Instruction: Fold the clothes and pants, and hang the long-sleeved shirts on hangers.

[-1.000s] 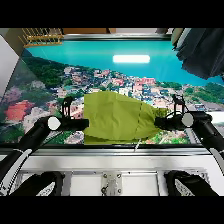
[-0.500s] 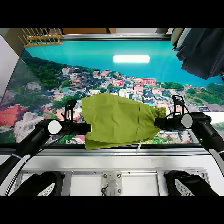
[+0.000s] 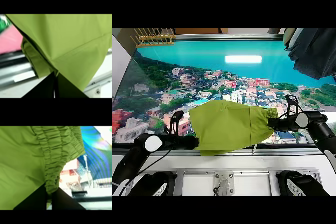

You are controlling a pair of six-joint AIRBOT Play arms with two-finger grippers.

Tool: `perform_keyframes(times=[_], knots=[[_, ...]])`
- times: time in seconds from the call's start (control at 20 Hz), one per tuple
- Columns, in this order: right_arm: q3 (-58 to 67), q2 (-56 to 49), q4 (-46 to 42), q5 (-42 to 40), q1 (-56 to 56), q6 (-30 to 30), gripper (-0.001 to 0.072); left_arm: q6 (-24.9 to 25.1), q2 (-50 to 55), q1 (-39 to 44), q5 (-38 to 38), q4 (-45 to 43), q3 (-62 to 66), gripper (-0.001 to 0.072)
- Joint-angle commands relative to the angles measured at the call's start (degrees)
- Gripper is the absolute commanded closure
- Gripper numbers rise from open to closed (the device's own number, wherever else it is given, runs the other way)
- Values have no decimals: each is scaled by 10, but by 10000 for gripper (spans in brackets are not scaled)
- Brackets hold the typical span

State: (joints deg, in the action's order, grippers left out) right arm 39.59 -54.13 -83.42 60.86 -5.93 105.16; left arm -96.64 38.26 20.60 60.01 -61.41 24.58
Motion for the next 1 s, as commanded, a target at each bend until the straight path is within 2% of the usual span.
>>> perform_keyframes(times=[0.0,0.35,0.5,0.55,0.6,0.65,0.75,0.9,0.95], knots=[[1,-4,-2,7,0,0,689,-7,-42,0,8,72,-70,701],[1,-4,1,-45,0,0,689,-7,-80,0,-58,75,-102,701],[1,-4,1,-66,0,0,688,-7,-49,0,-39,75,-102,700],[1,-4,1,-67,0,0,679,-7,-32,0,-30,75,-101,655],[1,-4,1,-67,0,0,675,-7,-18,0,-30,75,-98,376],[1,-4,1,-66,0,0,583,-7,-3,0,-30,73,-87,188],[9,3,0,-66,1,0,-3,0,24,0,-30,70,-43,203],[54,18,1,-40,38,-7,-8,4,55,0,-20,69,37,203],[73,18,2,-21,62,-27,-8,4,68,0,-12,69,61,203]])
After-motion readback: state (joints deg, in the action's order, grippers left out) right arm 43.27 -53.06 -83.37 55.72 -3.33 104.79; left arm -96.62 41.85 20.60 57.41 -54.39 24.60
